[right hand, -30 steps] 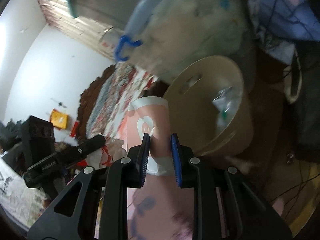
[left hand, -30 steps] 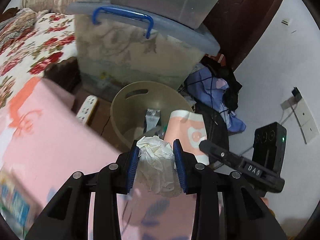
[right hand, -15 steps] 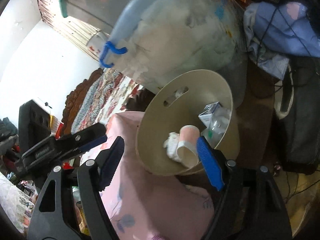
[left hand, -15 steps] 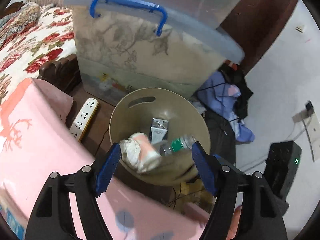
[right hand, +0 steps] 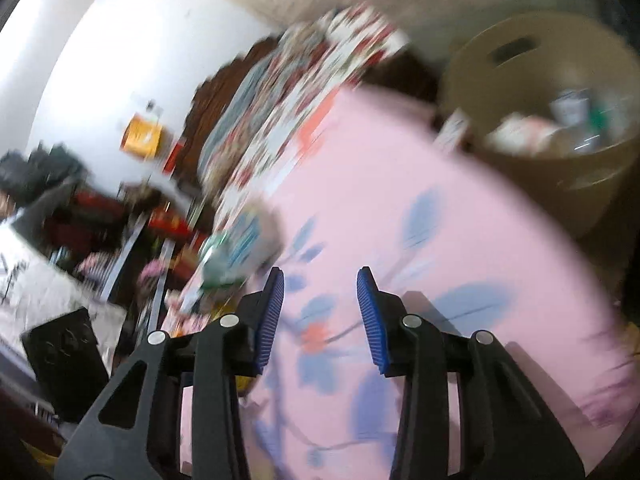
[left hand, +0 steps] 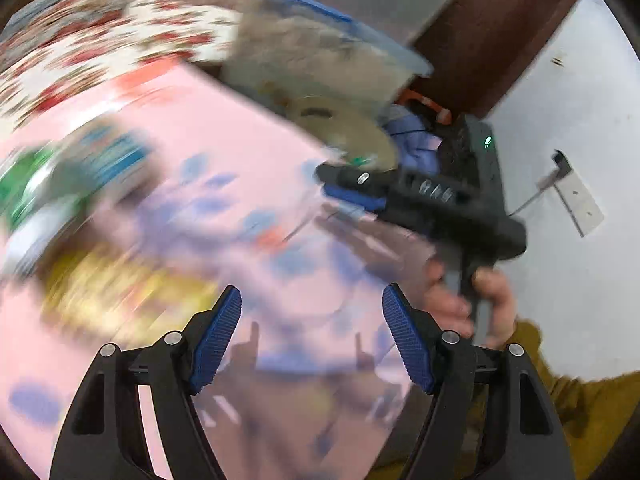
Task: Collect trash
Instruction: 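Return both tools to the table toward the yellow box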
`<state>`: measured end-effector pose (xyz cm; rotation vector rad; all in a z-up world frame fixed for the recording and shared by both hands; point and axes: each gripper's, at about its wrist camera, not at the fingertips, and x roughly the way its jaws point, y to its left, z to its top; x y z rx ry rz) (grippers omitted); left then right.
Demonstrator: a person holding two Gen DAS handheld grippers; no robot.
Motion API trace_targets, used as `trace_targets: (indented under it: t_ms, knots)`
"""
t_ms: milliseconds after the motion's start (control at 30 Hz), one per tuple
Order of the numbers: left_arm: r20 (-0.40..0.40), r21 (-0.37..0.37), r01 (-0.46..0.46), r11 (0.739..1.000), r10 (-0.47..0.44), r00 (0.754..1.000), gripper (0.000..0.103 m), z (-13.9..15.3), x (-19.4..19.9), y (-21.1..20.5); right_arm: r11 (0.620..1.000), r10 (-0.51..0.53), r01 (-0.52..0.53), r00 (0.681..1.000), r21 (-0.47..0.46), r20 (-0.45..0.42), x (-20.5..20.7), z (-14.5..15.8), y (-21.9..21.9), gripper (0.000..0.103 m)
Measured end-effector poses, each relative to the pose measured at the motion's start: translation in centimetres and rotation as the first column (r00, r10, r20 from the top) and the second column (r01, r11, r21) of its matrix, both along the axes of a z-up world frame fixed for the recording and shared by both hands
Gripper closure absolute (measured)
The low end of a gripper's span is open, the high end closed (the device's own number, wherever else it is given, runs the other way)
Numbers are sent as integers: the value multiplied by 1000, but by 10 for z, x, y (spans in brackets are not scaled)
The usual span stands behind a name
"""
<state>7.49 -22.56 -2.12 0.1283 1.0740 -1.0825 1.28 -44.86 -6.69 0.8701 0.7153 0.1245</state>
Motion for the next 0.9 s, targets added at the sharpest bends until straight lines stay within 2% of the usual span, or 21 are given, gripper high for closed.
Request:
trace_targets:
  t_ms: [67,133,167,267,400,533,600,667,700,767,800,900]
  knots:
    - [-22,9,-100,995,100,995,34,-7,10,43,998,63,-63,998,-20,-23,16,-1,28,63]
    - [-67,0,-198,980,198,978,34,-12,22,79,992,120,-121,992,-33,-43,31,-3,56,62]
    - [-97,-13,-260,966,257,961,34,-14,30,102,988,148,-150,988,-38,-51,37,-3,70,63]
    - [-140,-41,-365,930,356,924,34,-17,41,146,973,221,-226,972,-55,-76,55,-5,113,62]
    - [-125,-66,-437,897,427,896,34,-12,44,183,943,321,-327,943,-59,-92,69,-6,173,62]
    - [-78,-85,-500,862,495,865,34,1,48,208,872,481,-484,875,-78,-54,68,3,243,62]
    - [-44,-77,-524,849,522,852,34,6,50,213,875,467,-467,884,-127,-32,62,12,247,61]
    - [9,-59,-530,846,531,847,33,10,49,209,892,418,-414,908,-183,-18,61,20,236,61]
    - [29,-53,-523,851,525,851,32,10,49,205,909,366,-358,930,-214,-3,61,25,223,61]
    - [77,-28,-505,863,505,860,17,8,48,190,932,283,-275,959,-235,3,65,34,197,55]
    - [101,-12,-499,866,498,861,14,7,46,182,943,249,-241,968,-230,7,71,38,183,55]
    - [158,25,-475,880,466,871,11,1,46,158,957,187,-180,982,-226,6,93,48,151,55]
